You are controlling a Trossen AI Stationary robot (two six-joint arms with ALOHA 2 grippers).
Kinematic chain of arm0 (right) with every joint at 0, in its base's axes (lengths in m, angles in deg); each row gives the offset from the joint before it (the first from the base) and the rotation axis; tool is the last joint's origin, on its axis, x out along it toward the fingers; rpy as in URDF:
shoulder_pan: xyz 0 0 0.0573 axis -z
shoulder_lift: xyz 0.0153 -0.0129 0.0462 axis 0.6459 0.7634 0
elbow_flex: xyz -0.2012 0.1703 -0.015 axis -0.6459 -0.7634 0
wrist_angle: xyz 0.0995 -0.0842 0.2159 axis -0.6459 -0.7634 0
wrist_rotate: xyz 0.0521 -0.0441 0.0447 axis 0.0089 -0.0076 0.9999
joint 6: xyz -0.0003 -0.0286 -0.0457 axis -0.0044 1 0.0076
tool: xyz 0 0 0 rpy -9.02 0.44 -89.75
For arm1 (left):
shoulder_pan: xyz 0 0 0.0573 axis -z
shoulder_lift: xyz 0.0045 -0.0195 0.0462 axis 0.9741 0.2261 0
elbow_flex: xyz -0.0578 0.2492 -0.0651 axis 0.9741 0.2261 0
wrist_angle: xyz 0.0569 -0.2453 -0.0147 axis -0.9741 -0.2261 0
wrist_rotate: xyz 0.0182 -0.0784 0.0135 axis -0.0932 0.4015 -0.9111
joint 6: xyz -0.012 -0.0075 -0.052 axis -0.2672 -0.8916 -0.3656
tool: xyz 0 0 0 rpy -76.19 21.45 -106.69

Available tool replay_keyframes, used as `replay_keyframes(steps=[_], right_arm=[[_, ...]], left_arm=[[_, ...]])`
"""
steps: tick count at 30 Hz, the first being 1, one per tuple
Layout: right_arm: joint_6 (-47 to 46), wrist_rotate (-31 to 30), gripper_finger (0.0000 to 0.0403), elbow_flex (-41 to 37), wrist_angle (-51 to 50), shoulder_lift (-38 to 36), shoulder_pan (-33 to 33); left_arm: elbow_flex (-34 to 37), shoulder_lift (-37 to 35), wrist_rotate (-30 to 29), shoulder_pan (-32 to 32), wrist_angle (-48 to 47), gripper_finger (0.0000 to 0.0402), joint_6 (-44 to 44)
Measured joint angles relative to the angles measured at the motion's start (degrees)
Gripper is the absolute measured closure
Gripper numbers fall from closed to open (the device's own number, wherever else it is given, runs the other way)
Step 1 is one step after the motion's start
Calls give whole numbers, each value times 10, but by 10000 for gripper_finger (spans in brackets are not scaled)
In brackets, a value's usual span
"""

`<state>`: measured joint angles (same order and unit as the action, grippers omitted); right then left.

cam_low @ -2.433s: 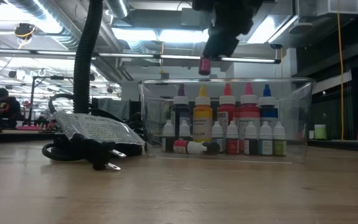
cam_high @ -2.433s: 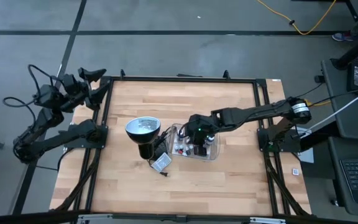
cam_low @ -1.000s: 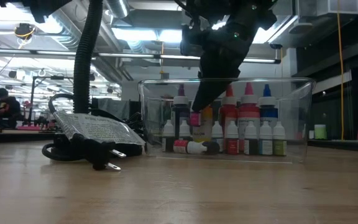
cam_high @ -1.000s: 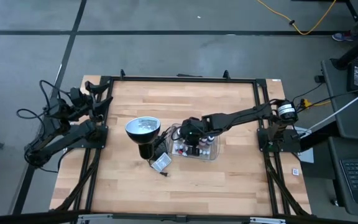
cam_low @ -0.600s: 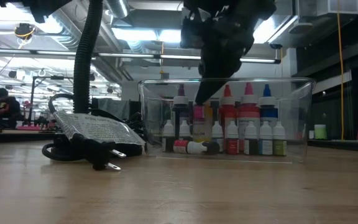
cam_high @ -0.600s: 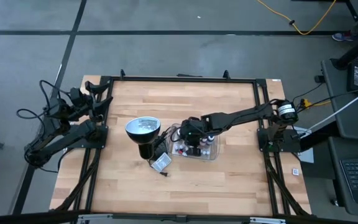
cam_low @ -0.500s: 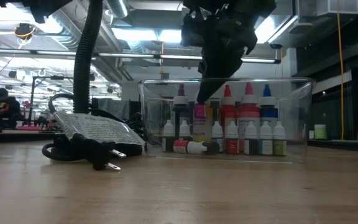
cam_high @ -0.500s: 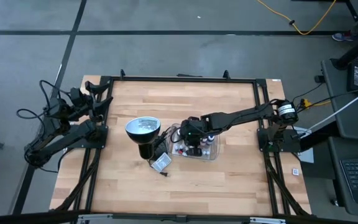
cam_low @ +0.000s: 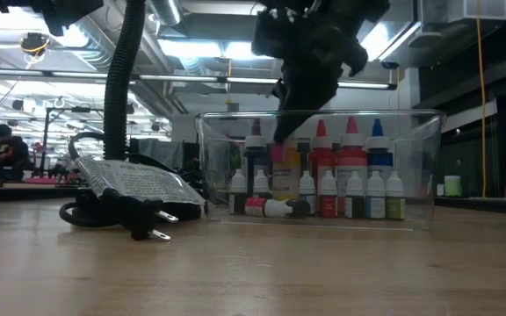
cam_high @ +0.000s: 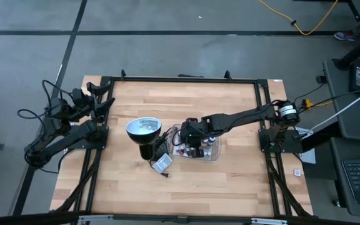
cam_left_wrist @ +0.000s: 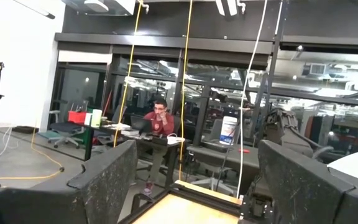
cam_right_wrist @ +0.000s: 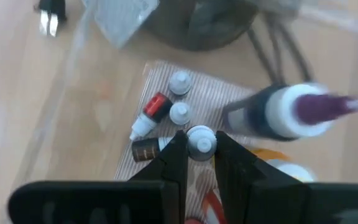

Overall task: Pick & Place food coloring
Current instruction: Put the small red food coloring bottle into the transparent bin

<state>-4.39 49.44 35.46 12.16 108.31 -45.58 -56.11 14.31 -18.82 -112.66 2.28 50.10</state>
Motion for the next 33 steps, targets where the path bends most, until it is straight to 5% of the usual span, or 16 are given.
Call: replay_keyframes(steps=[33], right_arm=[[97, 33, 341, 61, -50, 90, 24]], left_arm=[[0, 0, 30, 0, 2, 68, -10]])
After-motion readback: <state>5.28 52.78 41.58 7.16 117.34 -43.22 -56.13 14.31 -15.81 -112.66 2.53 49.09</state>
